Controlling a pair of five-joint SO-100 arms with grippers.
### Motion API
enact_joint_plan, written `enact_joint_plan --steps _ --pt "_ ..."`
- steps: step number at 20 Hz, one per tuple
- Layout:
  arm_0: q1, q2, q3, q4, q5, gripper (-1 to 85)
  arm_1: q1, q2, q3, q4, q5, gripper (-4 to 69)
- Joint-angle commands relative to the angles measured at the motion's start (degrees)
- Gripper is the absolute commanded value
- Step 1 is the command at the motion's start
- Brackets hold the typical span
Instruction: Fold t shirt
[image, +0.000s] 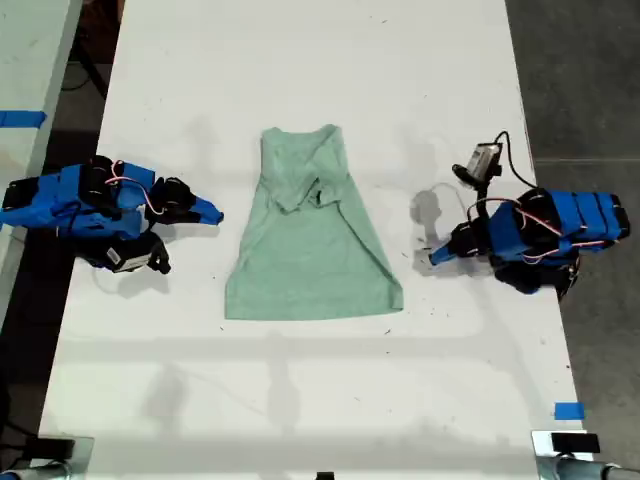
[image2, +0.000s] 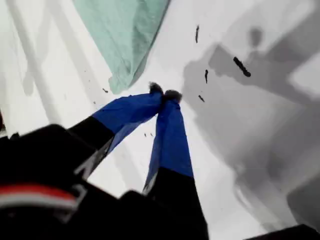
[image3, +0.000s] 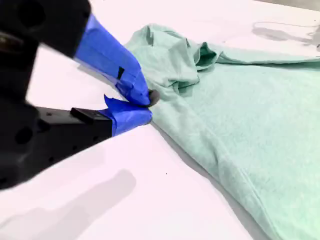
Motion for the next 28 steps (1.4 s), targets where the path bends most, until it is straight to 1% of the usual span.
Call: enact_joint_plan --steps 1,3,4,5,6,8,10,13,16,17,22,24,27,28 --pt "0.09 0.18 1.05 -1.23 0.18 -0.2 -2.55 -14.94 -12.57 0.88 4.39 1.1" --pt "0.09 0.18 1.05 -1.23 0.09 -0.2 -2.81 -30.94 -23.47 -0.09 6.59 2.3" --pt "0.09 0.18 1.05 -1.23 0.09 -0.2 -2.81 -38.32 -29.09 -0.35 7.03 4.8" --pt "0.09 0.18 1.05 -1.23 0.09 -0.2 -2.99 -45.09 -34.63 -0.35 7.82 9.6" --pt "0.09 0.18 1.05 -1.23 0.18 -0.2 -3.43 -51.42 -39.73 -0.35 9.14 12.8" --pt "0.09 0.18 1.05 -1.23 0.26 -0.2 -4.13 -61.96 -46.05 -4.75 8.79 20.2" --pt "0.09 0.18 1.05 -1.23 0.26 -0.2 -3.69 -70.40 -49.04 -8.00 8.09 23.5" --pt "0.35 0.18 1.05 -1.23 0.26 -0.2 -2.11 -71.19 -43.07 -18.72 6.86 27.0" --pt "0.53 0.18 1.05 -1.23 0.26 -0.2 1.67 -71.10 -35.07 -27.95 5.10 25.8" --pt "0.62 0.18 1.05 -1.23 0.26 -0.2 2.37 -71.89 -33.40 -29.88 4.92 25.4" --pt "0.62 0.18 1.05 -1.23 0.26 -0.2 1.93 -78.40 -31.11 -35.77 5.54 24.5" --pt "0.70 0.18 1.05 -1.23 0.26 -0.2 0.79 -81.65 -33.31 -36.21 5.89 24.1" --pt "0.70 0.18 1.05 -1.23 0.26 -0.2 -0.09 -87.36 -39.81 -32.43 5.80 23.3" --pt "0.70 0.18 1.05 -1.23 0.26 -0.2 -0.18 -89.65 -42.19 -31.03 5.71 21.8"
